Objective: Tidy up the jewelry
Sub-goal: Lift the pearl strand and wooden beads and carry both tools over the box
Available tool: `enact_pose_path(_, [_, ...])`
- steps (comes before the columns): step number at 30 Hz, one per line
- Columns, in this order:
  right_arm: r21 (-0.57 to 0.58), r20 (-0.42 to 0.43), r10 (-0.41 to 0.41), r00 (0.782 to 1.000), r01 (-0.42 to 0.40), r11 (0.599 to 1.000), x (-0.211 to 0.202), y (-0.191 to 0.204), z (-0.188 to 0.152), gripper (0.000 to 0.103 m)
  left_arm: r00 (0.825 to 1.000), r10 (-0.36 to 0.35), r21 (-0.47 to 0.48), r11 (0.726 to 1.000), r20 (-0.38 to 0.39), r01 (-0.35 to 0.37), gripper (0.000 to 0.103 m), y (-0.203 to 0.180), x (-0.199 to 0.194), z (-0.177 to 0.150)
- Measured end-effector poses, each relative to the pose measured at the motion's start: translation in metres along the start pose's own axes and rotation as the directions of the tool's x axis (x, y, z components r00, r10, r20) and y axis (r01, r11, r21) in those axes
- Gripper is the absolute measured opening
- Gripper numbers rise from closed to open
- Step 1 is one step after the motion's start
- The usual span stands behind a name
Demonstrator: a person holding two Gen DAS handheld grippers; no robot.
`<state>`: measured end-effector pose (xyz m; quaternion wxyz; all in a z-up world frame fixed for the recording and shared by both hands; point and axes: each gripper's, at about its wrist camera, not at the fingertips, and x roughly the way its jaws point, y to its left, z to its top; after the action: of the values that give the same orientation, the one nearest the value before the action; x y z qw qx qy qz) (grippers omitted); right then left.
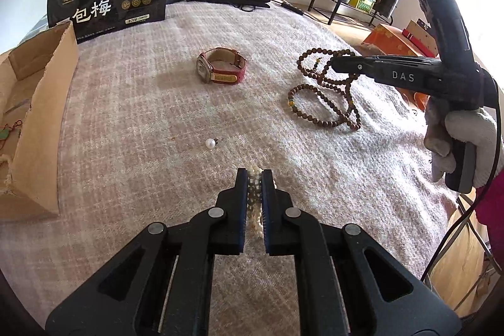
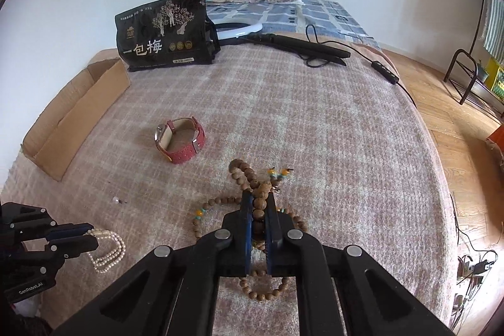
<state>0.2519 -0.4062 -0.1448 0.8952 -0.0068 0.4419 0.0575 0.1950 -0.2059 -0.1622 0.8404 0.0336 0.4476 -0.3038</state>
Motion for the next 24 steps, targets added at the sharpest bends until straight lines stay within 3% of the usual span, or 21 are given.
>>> enact_pose_path(10, [-0.009, 0.021, 0.005, 1.000, -0.005, 1.000, -0.016, 0.008, 0.004, 0.004, 0.999, 0.016, 0.016, 1.000, 0.051, -0.017, 0.006, 0.004, -0.026, 0.005])
enact_pose_path(24, [-0.046, 0.105, 0.038, 0.994, -0.033, 0.998, -0.074, 0.030, 0.030, 0.004, 0.987, 0.048, 0.002, 0.999, 0.153, -0.049, 0.006, 0.016, -0.081, 0.026])
